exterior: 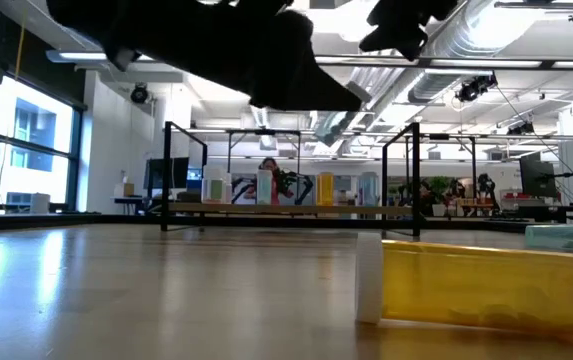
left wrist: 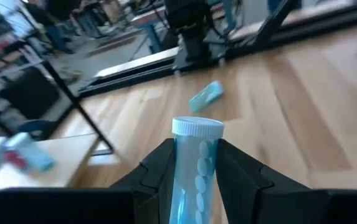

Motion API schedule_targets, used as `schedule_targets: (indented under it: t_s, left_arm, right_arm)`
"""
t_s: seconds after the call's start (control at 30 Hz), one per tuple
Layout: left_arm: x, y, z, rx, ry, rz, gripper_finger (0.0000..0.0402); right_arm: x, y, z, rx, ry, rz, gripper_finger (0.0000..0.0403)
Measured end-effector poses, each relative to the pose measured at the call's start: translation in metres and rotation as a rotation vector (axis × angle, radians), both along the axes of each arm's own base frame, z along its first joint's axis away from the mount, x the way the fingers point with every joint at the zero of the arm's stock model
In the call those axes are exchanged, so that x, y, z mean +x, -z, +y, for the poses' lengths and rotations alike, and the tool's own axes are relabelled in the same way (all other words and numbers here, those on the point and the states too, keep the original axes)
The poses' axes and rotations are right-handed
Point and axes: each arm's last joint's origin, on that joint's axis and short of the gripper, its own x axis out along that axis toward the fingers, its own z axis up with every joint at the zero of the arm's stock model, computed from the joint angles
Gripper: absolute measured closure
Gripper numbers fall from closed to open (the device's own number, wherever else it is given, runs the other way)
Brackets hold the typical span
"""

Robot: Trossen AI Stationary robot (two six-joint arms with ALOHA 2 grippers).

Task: Pick and place medicine bottles onto shelf by color
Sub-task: Put the blue pill bottle on the shelf aligned with the other blue pill bottles

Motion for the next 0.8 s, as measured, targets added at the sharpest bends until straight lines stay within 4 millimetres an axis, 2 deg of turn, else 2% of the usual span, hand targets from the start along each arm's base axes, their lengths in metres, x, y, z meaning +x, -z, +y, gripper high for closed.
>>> schedule_targets:
  t_s: [0.17, 0.33, 0.6, 0.8]
  left_arm:
    - [0.004, -0.004, 0.015, -0.119, 0.046, -0.075, 0.0309]
    - [0.005, -0.006, 0.023, -0.119, -0.004, -0.099, 0.0309]
    - [0.005, -0.006, 0.03, -0.058, -0.089, -0.091, 0.0309]
    - [0.005, -0.006, 0.03, -0.058, -0.088, -0.09, 0.0309]
  right_arm:
    - [-0.001, 0.003, 0.01, 0.103, 0.109, 0.022, 0.0222]
    - [-0.003, 0.003, 0.018, 0.222, 0.257, 0.021, 0.0222]
    - [-0.006, 0.01, 0.015, 0.201, 0.455, 0.049, 0.0222]
    - [0.005, 0.021, 0.013, 0.195, 0.473, 0.075, 0.0222]
